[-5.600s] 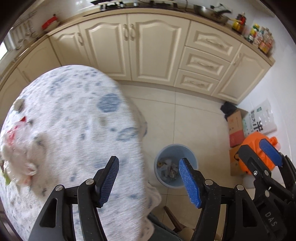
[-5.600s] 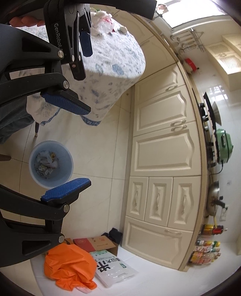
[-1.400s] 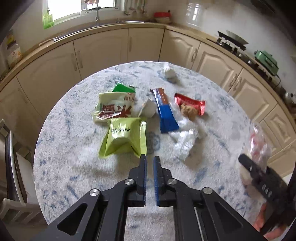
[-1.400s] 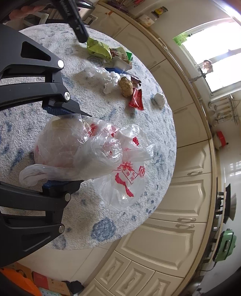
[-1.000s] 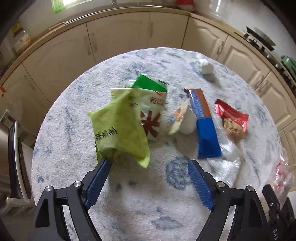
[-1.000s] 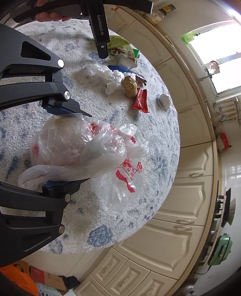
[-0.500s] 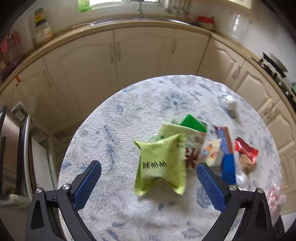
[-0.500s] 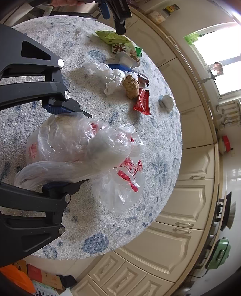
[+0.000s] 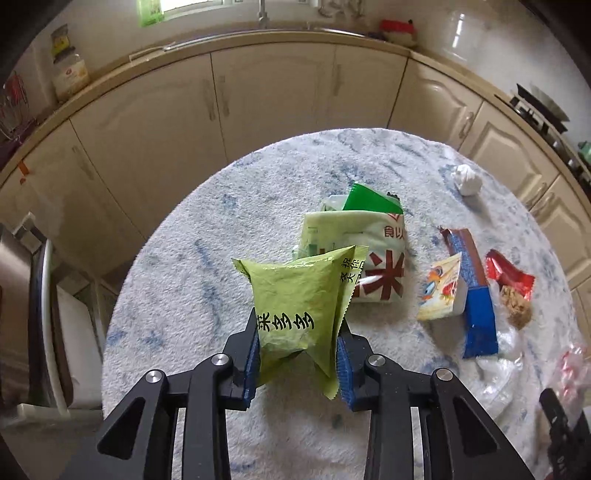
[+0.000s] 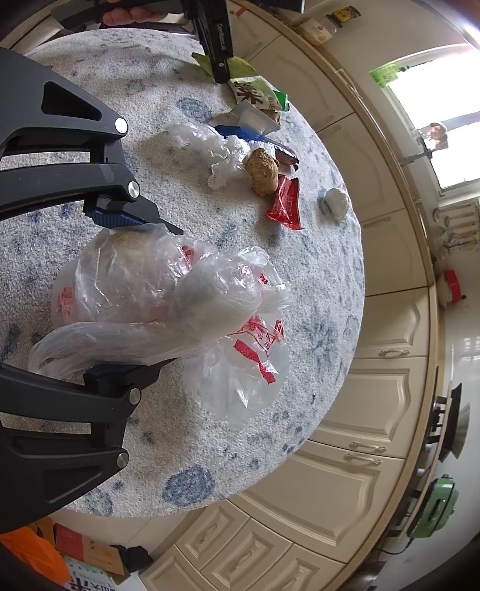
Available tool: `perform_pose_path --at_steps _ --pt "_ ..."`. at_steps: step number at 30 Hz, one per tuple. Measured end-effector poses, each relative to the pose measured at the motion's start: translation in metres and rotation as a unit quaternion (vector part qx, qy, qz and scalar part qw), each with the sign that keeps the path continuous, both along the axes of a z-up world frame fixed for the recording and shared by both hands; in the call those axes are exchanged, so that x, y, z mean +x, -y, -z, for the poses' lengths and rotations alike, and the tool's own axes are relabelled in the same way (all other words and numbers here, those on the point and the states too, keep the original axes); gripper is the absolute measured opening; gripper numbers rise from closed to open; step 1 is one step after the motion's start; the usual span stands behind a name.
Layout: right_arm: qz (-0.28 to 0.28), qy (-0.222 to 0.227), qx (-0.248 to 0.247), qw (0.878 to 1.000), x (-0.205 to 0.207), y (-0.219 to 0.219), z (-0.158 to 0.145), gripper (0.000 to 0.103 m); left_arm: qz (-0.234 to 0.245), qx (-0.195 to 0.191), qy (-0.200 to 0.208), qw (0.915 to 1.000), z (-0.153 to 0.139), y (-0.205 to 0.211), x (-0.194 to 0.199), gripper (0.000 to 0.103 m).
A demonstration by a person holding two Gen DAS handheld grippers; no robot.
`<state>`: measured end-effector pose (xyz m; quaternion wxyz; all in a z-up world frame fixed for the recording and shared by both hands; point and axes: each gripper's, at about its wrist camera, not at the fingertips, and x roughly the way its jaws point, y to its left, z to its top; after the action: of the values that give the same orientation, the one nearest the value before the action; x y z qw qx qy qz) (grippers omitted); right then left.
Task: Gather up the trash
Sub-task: 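Grasp the green snack packet with the left tool while the right tool holds the red-printed bag, then carry both items over the blue bucket and open both tools to drop them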
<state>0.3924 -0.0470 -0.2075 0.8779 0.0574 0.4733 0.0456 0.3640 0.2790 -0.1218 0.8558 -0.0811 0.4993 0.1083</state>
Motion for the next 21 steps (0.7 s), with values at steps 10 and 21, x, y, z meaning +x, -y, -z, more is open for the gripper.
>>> perform_pose_path --at_steps 10,21 --pt "0.008 0.007 0.000 1.000 -0.010 -0.001 -0.012 0.055 0.013 -0.003 0.019 0.9997 -0.031 0.008 -0.059 0.031" --pt "0.035 0.053 -0.023 0.998 -0.050 0.014 -0.049 0.055 0.069 0.012 0.041 0.9967 -0.059 0.053 -0.097 0.031"
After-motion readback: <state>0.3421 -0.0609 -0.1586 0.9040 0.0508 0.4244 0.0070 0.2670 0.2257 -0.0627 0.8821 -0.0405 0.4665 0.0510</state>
